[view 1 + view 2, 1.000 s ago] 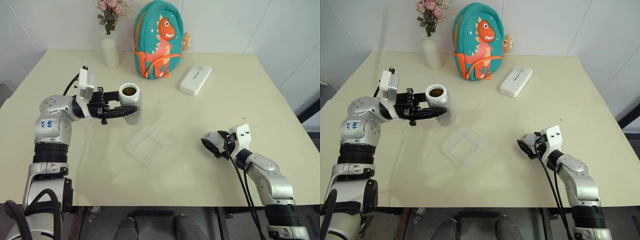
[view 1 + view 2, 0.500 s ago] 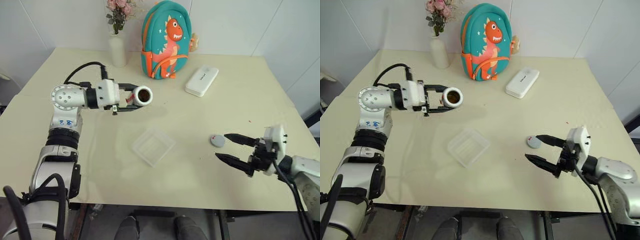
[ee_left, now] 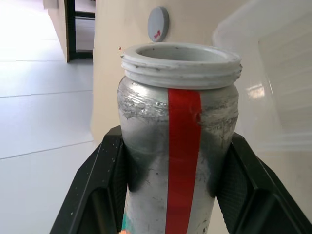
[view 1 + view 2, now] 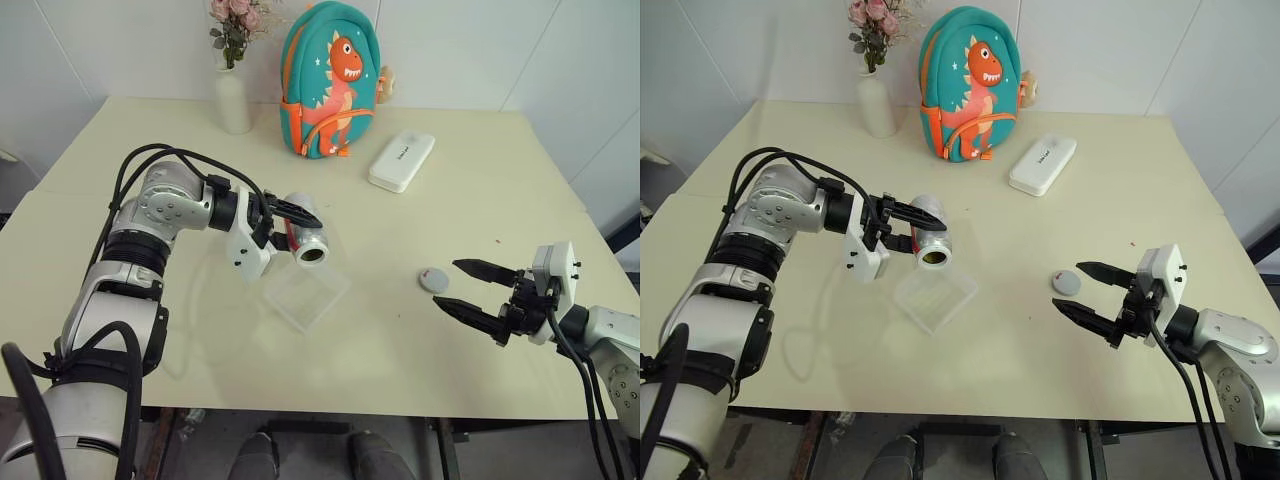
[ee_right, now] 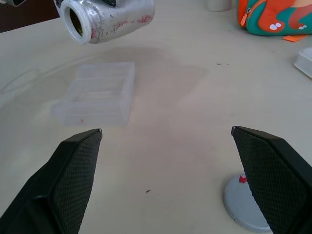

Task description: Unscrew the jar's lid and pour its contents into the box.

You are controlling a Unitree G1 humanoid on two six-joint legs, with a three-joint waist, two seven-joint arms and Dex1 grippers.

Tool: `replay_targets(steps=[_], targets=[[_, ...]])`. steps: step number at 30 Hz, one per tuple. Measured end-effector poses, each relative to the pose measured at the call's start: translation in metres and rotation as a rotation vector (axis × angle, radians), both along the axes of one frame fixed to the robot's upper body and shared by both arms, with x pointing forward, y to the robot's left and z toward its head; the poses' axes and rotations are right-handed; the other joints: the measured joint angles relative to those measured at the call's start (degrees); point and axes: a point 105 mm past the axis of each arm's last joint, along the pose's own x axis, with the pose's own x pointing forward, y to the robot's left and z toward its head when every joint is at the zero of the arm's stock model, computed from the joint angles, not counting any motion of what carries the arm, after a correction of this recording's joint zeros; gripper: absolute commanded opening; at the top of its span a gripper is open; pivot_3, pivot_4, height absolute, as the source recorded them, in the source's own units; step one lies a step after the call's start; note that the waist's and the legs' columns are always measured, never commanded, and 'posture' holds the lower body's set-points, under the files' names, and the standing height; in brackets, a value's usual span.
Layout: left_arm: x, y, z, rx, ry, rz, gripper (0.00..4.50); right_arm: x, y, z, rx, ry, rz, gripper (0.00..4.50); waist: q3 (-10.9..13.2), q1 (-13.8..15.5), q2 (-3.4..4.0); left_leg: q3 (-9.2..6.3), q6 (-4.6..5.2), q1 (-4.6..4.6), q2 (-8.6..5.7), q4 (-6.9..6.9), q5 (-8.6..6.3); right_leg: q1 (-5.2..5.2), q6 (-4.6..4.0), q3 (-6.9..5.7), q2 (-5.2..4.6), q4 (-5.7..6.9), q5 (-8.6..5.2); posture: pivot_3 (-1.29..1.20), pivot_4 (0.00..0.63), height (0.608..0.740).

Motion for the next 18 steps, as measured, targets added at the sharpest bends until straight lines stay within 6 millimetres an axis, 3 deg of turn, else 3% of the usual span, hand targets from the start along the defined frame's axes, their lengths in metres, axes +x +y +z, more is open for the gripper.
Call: replay_targets(steps=[4, 7, 12, 15, 18], targets=[[-0.012, -0.023, 0.009, 0.006, -0.203, -0.126, 2.19, 0.003, 0.003, 0.006, -0.001, -0.017, -0.003, 4.47, 0.0, 0.8, 0.0, 0.02, -0.01, 0.02, 0.0, 0.04, 0.0, 0.01, 0.03, 0.02, 0.0, 0.01, 0.02, 0.0, 0.15, 0.74], [-0.017, -0.031, 0.003, 0.061, -0.342, -0.166, 2.19, 0.006, 0.007, 0.009, -0.001, -0.022, 0.01, 4.47, 0.0, 0.8, 0.0, 0.04, -0.01, 0.04, 0.01, 0.03, 0.01, 0.0, 0.03, 0.05, 0.0, 0.05, 0.02, 0.0, 0.15, 0.74], [0.019, -0.006, -0.034, 0.273, -0.687, -0.156, 2.19, 0.009, 0.013, 0.012, -0.002, -0.021, 0.033, 4.47, 0.0, 0.8, 0.0, 0.04, 0.01, 0.09, -0.01, 0.11, 0.01, 0.01, 0.06, 0.13, -0.01, 0.18, 0.02, 0.0, 0.15, 0.74], [0.021, -0.004, -0.053, 0.264, -0.772, -0.276, 2.19, 0.011, 0.013, 0.011, 0.001, -0.01, 0.035, 4.47, 0.0, 1.3, -0.03, 0.06, 0.05, 0.01, -0.05, 0.14, 0.03, 0.0, 0.09, 0.1, -0.02, 0.19, 0.04, 0.0, 0.15, 0.74], [0.014, -0.015, -0.05, 0.178, -0.847, -0.364, 2.19, 0.012, 0.014, 0.013, 0.002, -0.009, 0.039, 4.47, 0.0, 1.8, -0.03, 0.06, 0.06, 0.0, -0.08, 0.13, 0.03, 0.0, 0.1, 0.1, -0.05, 0.18, 0.05, 0.0, 0.15, 0.74]])
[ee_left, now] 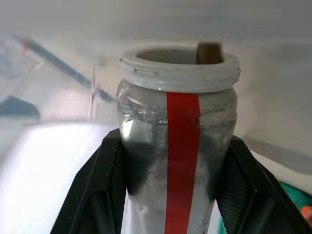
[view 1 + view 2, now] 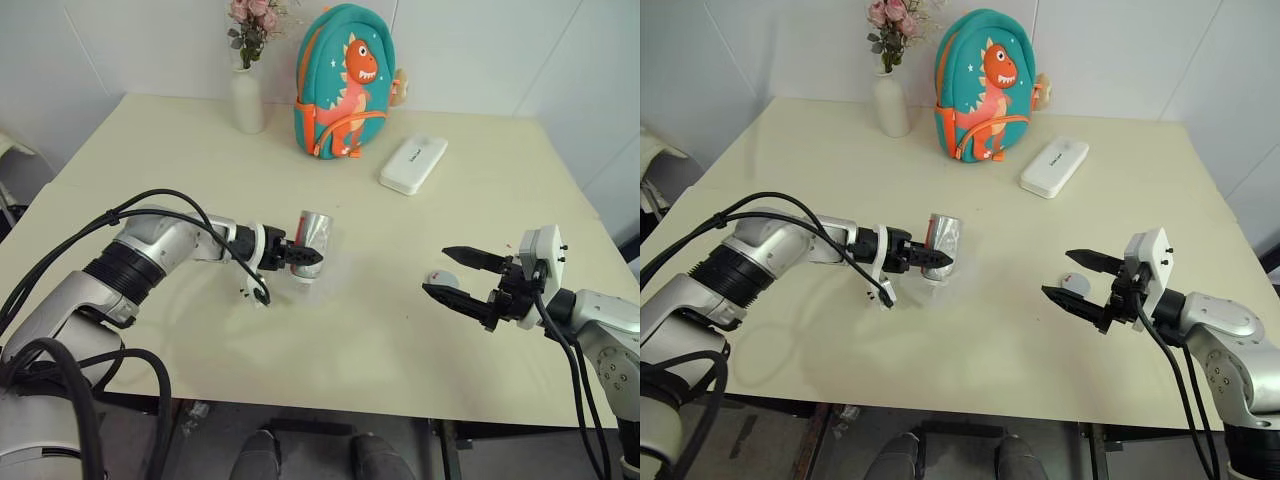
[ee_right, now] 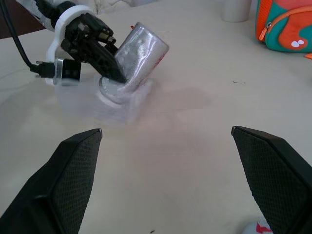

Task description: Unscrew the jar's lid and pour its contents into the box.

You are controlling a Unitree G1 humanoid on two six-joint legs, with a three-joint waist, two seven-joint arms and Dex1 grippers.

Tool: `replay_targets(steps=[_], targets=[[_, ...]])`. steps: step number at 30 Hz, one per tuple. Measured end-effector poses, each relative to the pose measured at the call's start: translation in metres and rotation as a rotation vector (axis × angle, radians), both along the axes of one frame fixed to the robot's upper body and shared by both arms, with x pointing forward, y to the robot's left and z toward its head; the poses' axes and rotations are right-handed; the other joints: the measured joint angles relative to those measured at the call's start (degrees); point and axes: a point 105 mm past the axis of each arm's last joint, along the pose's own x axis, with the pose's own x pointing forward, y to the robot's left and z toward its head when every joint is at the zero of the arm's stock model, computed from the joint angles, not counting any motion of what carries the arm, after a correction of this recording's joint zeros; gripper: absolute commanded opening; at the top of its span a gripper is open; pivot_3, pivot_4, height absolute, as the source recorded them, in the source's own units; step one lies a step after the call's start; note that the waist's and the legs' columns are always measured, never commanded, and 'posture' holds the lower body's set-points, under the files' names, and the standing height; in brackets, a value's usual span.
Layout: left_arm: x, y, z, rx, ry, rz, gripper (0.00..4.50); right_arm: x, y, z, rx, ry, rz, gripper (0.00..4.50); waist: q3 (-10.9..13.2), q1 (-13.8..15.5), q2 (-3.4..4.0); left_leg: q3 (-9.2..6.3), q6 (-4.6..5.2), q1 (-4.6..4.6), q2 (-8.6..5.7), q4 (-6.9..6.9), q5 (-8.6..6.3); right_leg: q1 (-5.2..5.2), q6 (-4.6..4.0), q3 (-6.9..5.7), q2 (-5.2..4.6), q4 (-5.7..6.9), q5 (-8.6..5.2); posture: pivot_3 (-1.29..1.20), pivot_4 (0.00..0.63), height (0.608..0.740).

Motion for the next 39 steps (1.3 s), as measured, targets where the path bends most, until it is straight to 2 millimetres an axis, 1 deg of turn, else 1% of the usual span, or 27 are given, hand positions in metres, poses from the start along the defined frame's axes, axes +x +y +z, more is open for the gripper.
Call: replay_targets(steps=[3, 6, 10, 15, 21, 27, 32, 39], targets=[[-0.001, -0.009, 0.016, -0.065, -0.093, -0.07, 2.19, 0.001, 0.001, 0.001, 0.0, 0.0, 0.007, 4.47, 0.0, 0.3, 0.0, 0.0, 0.0, 0.03, 0.0, -0.04, 0.0, -0.01, -0.01, -0.01, 0.01, 0.02, 0.0, 0.0, 0.15, 0.74], [-0.002, -0.014, 0.025, -0.075, -0.135, -0.1, 2.19, 0.003, 0.0, 0.0, 0.002, 0.007, 0.002, 4.47, 0.0, 0.3, 0.0, 0.05, 0.0, 0.05, 0.0, -0.06, 0.0, -0.01, -0.01, 0.01, 0.01, 0.02, 0.0, 0.0, 0.15, 0.74], [-0.001, -0.016, 0.032, -0.101, -0.156, -0.106, 2.19, 0.003, 0.001, 0.0, 0.002, 0.006, 0.005, 4.47, 0.0, 0.4, 0.0, 0.07, -0.01, 0.06, 0.0, -0.06, 0.0, -0.02, -0.01, 0.01, 0.01, 0.04, 0.0, 0.0, 0.15, 0.74], [-0.003, -0.019, 0.056, -0.154, -0.257, -0.137, 2.19, 0.004, 0.002, -0.001, -0.001, 0.012, 0.008, 4.47, 0.0, 0.5, 0.0, 0.07, -0.01, 0.06, 0.0, -0.06, 0.0, -0.01, -0.01, 0.01, 0.01, 0.03, 0.0, 0.0, 0.15, 0.74], [-0.016, -0.017, 0.07, -0.175, -0.34, -0.214, 2.19, 0.005, 0.003, -0.004, 0.004, 0.022, 0.011, 4.47, 0.0, 0.5, 0.01, 0.07, -0.01, 0.07, 0.01, -0.05, 0.0, -0.02, -0.01, 0.01, 0.0, 0.06, 0.0, 0.0, 0.15, 0.74], [-0.022, -0.015, 0.07, -0.178, -0.361, -0.238, 2.19, 0.008, 0.003, -0.003, 0.008, 0.017, 0.009, 4.47, 0.0, 0.7, 0.01, 0.08, -0.01, 0.08, 0.01, 0.02, 0.01, -0.01, -0.01, 0.01, 0.0, 0.15, 0.0, 0.0, 0.15, 0.74], [-0.03, -0.006, 0.056, -0.152, -0.334, -0.241, 2.19, 0.011, 0.003, 0.0, 0.004, -0.001, 0.014, 4.47, 0.0, 0.5, 0.01, 0.12, -0.01, 0.14, 0.02, 0.01, 0.01, -0.02, -0.01, 0.03, 0.01, 0.21, 0.0, 0.0, 0.15, 0.74], [-0.024, 0.002, 0.052, -0.133, -0.332, -0.178, 2.19, 0.013, 0.006, -0.003, 0.002, 0.01, 0.035, 4.47, 0.0, 0.7, 0.01, 0.14, -0.01, 0.13, 0.02, 0.15, 0.01, 0.0, -0.01, 0.03, 0.0, 0.28, 0.0, 0.0, 0.15, 0.74]])
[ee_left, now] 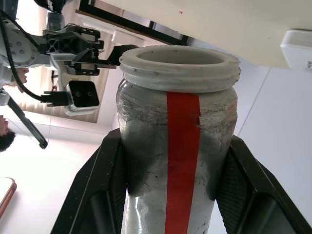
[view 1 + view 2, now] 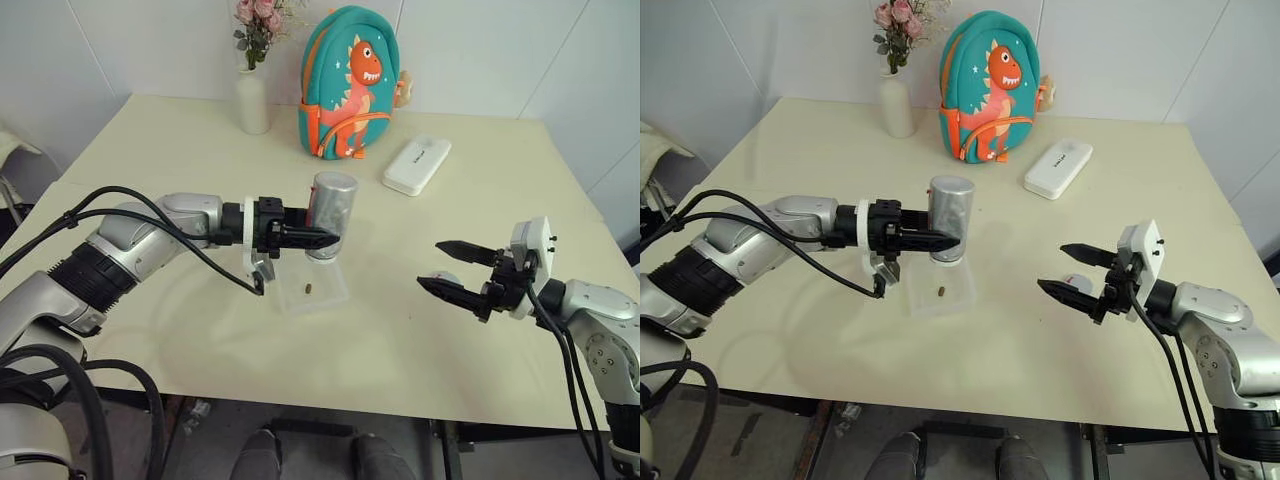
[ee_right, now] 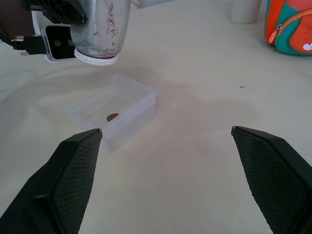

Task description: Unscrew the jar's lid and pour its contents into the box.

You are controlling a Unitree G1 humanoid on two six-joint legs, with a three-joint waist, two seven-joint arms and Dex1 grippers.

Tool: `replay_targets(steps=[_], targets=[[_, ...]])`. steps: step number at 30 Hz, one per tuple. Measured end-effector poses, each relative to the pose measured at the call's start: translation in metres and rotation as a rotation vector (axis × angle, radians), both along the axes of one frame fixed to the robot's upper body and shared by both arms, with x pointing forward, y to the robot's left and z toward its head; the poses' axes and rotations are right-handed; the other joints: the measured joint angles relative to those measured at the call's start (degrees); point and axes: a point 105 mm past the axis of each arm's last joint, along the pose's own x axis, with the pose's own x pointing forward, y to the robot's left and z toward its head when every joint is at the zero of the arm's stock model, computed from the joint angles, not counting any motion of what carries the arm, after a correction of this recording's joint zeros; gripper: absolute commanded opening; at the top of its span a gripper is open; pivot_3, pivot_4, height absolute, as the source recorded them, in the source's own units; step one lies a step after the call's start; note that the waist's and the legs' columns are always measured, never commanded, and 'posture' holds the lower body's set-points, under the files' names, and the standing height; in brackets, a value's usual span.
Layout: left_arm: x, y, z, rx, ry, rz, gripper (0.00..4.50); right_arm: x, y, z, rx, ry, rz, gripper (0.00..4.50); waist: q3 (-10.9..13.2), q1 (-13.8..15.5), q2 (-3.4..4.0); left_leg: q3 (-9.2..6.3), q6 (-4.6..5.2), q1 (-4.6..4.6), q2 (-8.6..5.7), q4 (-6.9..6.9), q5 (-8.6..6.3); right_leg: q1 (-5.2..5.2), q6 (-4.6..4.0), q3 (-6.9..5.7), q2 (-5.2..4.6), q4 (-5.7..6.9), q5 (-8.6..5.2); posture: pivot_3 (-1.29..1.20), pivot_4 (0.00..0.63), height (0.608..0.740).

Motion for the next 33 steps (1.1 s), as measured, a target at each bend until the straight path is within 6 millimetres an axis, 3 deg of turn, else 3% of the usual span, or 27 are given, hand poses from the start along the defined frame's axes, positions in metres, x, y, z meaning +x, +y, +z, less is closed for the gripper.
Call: replay_targets(steps=[4, 6, 9, 19, 25, 27, 29, 31, 33], targets=[[0.009, 0.009, 0.0, -0.031, 0.018, 0.069, 2.19, 0.001, 0.002, 0.0, -0.002, 0.0, 0.007, 4.47, 0.0, -0.2, 0.0, 0.0, 0.0, 0.0, 0.0, 0.02, 0.0, -0.01, 0.0, 0.0, 0.0, 0.03, 0.0, 0.0, 0.15, 0.74], [0.0, 0.012, -0.007, -0.032, 0.05, 0.055, 2.19, 0.001, 0.002, -0.001, -0.002, 0.001, 0.009, 4.47, 0.0, -0.3, 0.02, 0.03, 0.02, 0.01, 0.01, -0.01, -0.01, 0.0, 0.0, 0.01, -0.03, -0.01, 0.0, 0.0, 0.15, 0.74], [0.003, 0.011, -0.012, -0.069, 0.111, 0.093, 2.19, 0.001, 0.002, -0.001, -0.001, 0.002, 0.01, 4.47, 0.0, 0.0, 0.02, 0.03, 0.01, -0.01, 0.02, 0.05, -0.01, -0.02, -0.01, -0.01, -0.02, 0.07, 0.0, 0.0, 0.15, 0.74], [0.018, 0.034, 0.025, -0.379, 0.398, 0.257, 2.19, 0.001, 0.002, -0.002, -0.004, 0.004, 0.011, 4.47, 0.0, -0.3, 0.02, 0.06, 0.04, 0.01, 0.02, 0.18, -0.01, 0.03, 0.01, 0.01, -0.03, 0.09, 0.03, 0.0, 0.15, 0.74], [0.018, 0.049, 0.016, -0.517, 0.637, 0.335, 2.19, 0.001, 0.002, -0.003, -0.003, 0.008, 0.009, 4.47, 0.0, -0.7, 0.02, 0.05, 0.04, 0.0, 0.03, 0.24, -0.01, 0.03, 0.01, -0.01, -0.03, 0.14, 0.03, 0.0, 0.15, 0.74], [0.021, 0.056, 0.019, -0.672, 0.771, 0.341, 2.19, 0.001, 0.003, -0.003, 0.002, 0.006, 0.011, 4.47, 0.0, -0.7, 0.04, 0.05, 0.05, 0.01, 0.03, 0.31, 0.0, 0.03, 0.01, -0.02, -0.02, 0.27, 0.03, 0.0, 0.15, 0.74], [0.034, 0.07, 0.029, -0.975, 0.966, 0.346, 2.19, 0.001, 0.002, -0.003, 0.004, 0.006, 0.01, 4.47, -0.1, -0.8, 0.17, 0.08, 0.05, 0.05, 0.02, 0.44, 0.0, 0.08, 0.0, -0.01, -0.03, 0.39, 0.03, 0.0, 0.15, 0.74], [0.05, 0.095, 0.034, -1.328, 1.205, 0.327, 2.19, 0.002, 0.003, -0.004, 0.007, 0.006, 0.012, 4.47, -0.1, -1.0, 0.2, 0.03, 0.05, 0.05, 0.06, 0.58, 0.0, 0.06, -0.02, -0.06, 0.02, 0.56, 0.03, 0.0, 0.15, 0.74], [0.06, 0.126, 0.021, -1.604, 1.434, 0.332, 2.19, 0.002, 0.003, -0.003, 0.008, 0.001, 0.011, 4.47, -0.1, -1.4, 0.19, 0.03, 0.07, 0.13, 0.05, 0.61, 0.01, 0.09, -0.02, -0.05, 0.02, 0.69, 0.02, 0.0, 0.15, 0.74]])
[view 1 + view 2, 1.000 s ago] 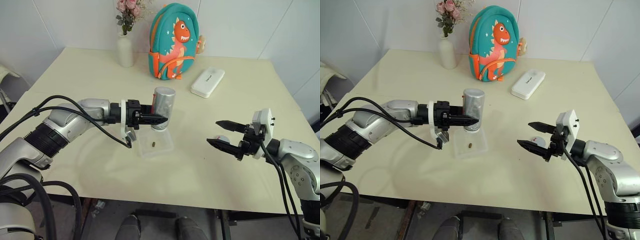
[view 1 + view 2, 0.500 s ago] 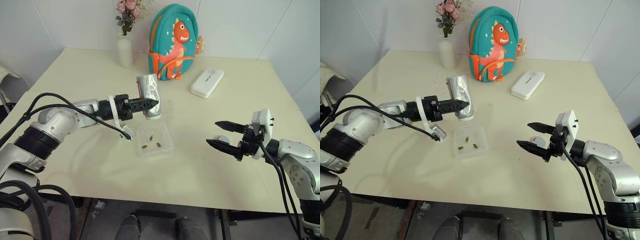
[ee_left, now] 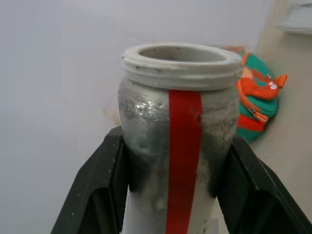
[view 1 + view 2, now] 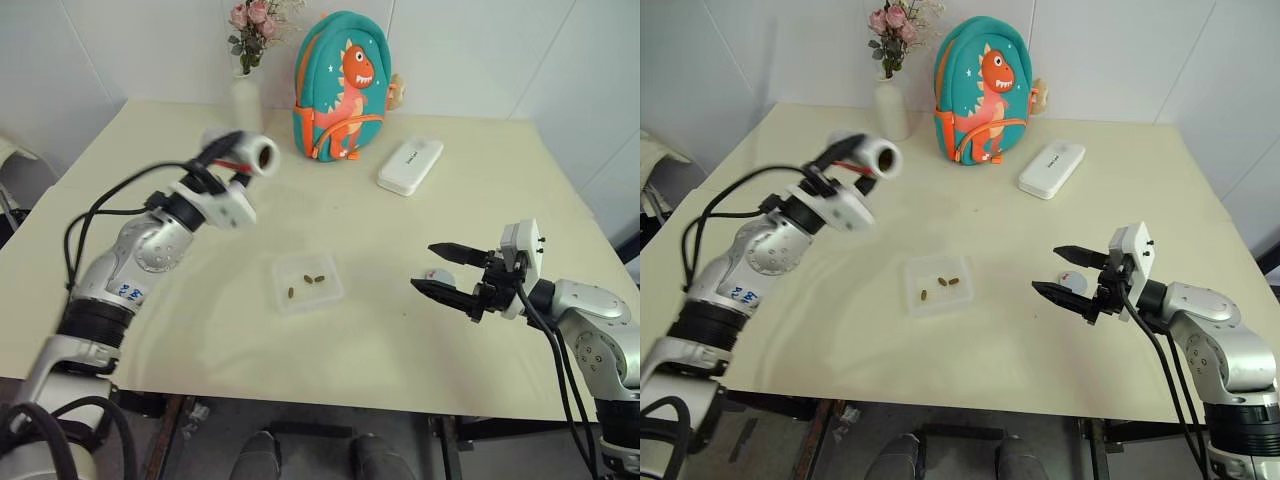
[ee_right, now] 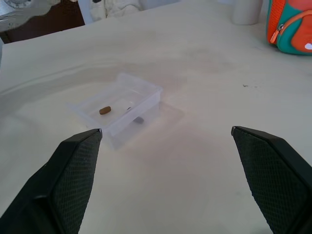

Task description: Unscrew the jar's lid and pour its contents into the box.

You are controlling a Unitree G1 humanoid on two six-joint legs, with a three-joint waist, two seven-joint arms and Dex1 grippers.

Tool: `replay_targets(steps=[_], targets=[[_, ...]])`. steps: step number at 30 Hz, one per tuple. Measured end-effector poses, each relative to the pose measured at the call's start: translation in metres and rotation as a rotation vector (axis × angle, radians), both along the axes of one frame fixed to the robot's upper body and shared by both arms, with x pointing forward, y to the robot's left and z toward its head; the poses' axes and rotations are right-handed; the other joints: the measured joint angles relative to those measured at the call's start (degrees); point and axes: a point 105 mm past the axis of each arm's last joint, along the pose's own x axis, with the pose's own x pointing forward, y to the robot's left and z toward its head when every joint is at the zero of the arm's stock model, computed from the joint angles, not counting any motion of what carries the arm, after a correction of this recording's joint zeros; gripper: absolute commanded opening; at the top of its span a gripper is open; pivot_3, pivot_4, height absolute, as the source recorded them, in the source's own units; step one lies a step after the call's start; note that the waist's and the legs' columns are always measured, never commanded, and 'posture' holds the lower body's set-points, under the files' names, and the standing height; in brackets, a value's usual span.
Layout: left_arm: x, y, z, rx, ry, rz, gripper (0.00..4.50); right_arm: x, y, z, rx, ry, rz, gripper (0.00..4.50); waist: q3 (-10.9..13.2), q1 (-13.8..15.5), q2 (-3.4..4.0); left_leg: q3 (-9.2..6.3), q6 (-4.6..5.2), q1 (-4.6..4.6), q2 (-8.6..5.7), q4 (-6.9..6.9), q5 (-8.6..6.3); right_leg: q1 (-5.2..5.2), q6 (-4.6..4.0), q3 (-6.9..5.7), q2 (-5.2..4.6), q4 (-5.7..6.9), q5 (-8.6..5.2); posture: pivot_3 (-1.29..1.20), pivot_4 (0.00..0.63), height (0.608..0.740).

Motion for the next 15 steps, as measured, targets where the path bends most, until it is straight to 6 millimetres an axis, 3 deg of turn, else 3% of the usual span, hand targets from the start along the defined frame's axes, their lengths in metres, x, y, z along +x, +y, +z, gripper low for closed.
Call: replay_targets(steps=[4, 8, 12, 15], targets=[[0.007, 0.029, -0.026, -0.332, 0.201, 0.052, 2.19, 0.001, -0.001, -0.001, 0.002, 0.005, -0.005, 4.47, 0.0, -0.5, 0.0, -0.04, -0.01, 0.12, 0.0, 0.02, 0.03, 0.06, 0.0, 0.03, 0.02, 0.06, 0.01, 0.0, 0.15, 0.74], [0.002, 0.032, -0.053, -0.655, 0.348, -0.012, 2.19, 0.002, -0.002, -0.001, 0.004, 0.004, -0.006, 4.47, 0.0, -0.5, 0.0, -0.05, -0.01, 0.19, -0.01, 0.05, 0.03, 0.17, 0.0, 0.03, 0.0, 0.04, 0.01, 0.0, 0.15, 0.74], [-0.004, 0.025, -0.083, -0.794, 0.502, -0.09, 2.19, 0.005, -0.003, 0.001, 0.003, 0.0, -0.004, 4.47, 0.0, -0.6, 0.0, -0.07, -0.01, 0.23, -0.01, 0.03, 0.03, 0.19, 0.0, 0.03, 0.02, 0.03, 0.01, 0.0, 0.15, 0.74], [-0.011, 0.024, -0.087, -0.809, 0.495, -0.136, 2.19, 0.006, -0.003, 0.002, 0.003, -0.002, 0.002, 4.47, 0.0, -0.7, 0.0, -0.06, -0.01, 0.25, -0.01, 0.02, 0.03, 0.25, -0.01, 0.05, 0.01, -0.09, 0.03, 0.0, 0.15, 0.74]])
